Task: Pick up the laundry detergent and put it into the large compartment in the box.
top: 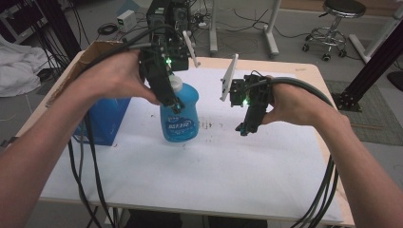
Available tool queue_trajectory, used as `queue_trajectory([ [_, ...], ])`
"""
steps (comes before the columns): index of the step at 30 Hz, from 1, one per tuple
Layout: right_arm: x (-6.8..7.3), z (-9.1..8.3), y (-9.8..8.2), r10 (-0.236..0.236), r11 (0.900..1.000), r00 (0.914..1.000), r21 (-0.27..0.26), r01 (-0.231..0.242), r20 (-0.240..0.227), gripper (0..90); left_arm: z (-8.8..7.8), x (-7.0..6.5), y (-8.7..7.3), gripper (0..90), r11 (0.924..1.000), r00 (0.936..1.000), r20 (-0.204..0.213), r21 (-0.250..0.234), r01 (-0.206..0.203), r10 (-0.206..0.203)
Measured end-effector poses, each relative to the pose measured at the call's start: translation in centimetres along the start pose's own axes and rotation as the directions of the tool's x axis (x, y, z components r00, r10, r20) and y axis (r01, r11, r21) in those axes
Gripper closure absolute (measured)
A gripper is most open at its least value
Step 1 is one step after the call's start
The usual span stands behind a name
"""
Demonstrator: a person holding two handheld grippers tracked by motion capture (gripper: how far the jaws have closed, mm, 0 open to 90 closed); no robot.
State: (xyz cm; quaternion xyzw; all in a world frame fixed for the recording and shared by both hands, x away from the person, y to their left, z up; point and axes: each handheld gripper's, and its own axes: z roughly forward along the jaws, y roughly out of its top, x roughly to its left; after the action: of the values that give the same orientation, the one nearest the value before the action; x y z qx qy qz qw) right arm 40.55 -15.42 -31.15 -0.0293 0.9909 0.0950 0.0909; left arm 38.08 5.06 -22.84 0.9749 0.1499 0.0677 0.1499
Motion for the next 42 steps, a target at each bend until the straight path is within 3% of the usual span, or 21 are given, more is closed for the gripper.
queue_trajectory([
  [10,0.0,0.0,0.0,-0.003,1.0,1.0,-0.005,0.003,0.004,11.6,-4.9,1.9,0.8,38.4,0.9998,0.9998,-0.019,0.021,0.006,-0.006],
  [11,0.0,-0.1,0.0,-0.002,1.0,1.0,-0.005,0.002,0.004,11.6,-6.7,2.7,0.9,38.4,0.9994,0.9991,-0.039,0.028,0.02,-0.019],
  [13,0.1,-0.1,0.0,0.001,1.0,1.0,-0.004,-0.001,0.004,11.7,-7.3,2.9,0.9,38.4,0.9992,0.9985,-0.049,0.029,0.026,-0.025],
  [17,0.0,-0.2,-0.2,0.005,1.0,1.0,-0.003,-0.005,0.001,11.6,-10.5,3.9,0.6,38.4,0.9972,0.9948,-0.082,0.04,0.063,-0.06],
  [21,0.1,-0.2,-0.3,0.016,1.0,0.9999,-0.01,-0.016,-0.001,11.6,-12.2,4.6,0.3,38.4,0.9946,0.9917,-0.088,0.037,0.097,-0.094],
  [23,0.0,-0.3,-0.3,-0.001,1.0,1.0,-0.001,0.001,0.002,11.6,-13.0,4.9,0.1,38.4,0.9918,0.9892,-0.088,0.042,0.121,-0.117],
  [26,0.1,-0.2,-0.3,-0.005,1.0,1.0,0.0,0.005,0.003,11.6,-14.5,5.5,-0.6,38.4,0.9878,0.983,-0.108,0.032,0.153,-0.148],
  [29,0.2,-0.2,-0.2,-0.003,1.0,1.0,-0.004,0.003,0.003,11.6,-14.8,5.7,-0.9,38.4,0.987,0.9816,-0.113,0.029,0.158,-0.154],
  [35,0.3,-0.4,-0.4,-0.004,1.0,1.0,0.006,0.004,0.006,11.6,-16.0,6.4,-3.8,38.4,0.9742,0.9651,-0.147,0.031,0.224,-0.217],
  [40,0.5,-0.3,-0.3,-0.009,1.0,1.0,0.002,0.009,0.002,11.6,-16.4,7.2,-6.2,38.4,0.9556,0.9471,-0.155,0.045,0.291,-0.281],
  [42,0.5,-0.4,-0.3,-0.009,1.0,1.0,0.006,0.009,0.005,11.6,-16.5,7.5,-7.0,38.4,0.9502,0.9428,-0.16,0.063,0.305,-0.292],
])
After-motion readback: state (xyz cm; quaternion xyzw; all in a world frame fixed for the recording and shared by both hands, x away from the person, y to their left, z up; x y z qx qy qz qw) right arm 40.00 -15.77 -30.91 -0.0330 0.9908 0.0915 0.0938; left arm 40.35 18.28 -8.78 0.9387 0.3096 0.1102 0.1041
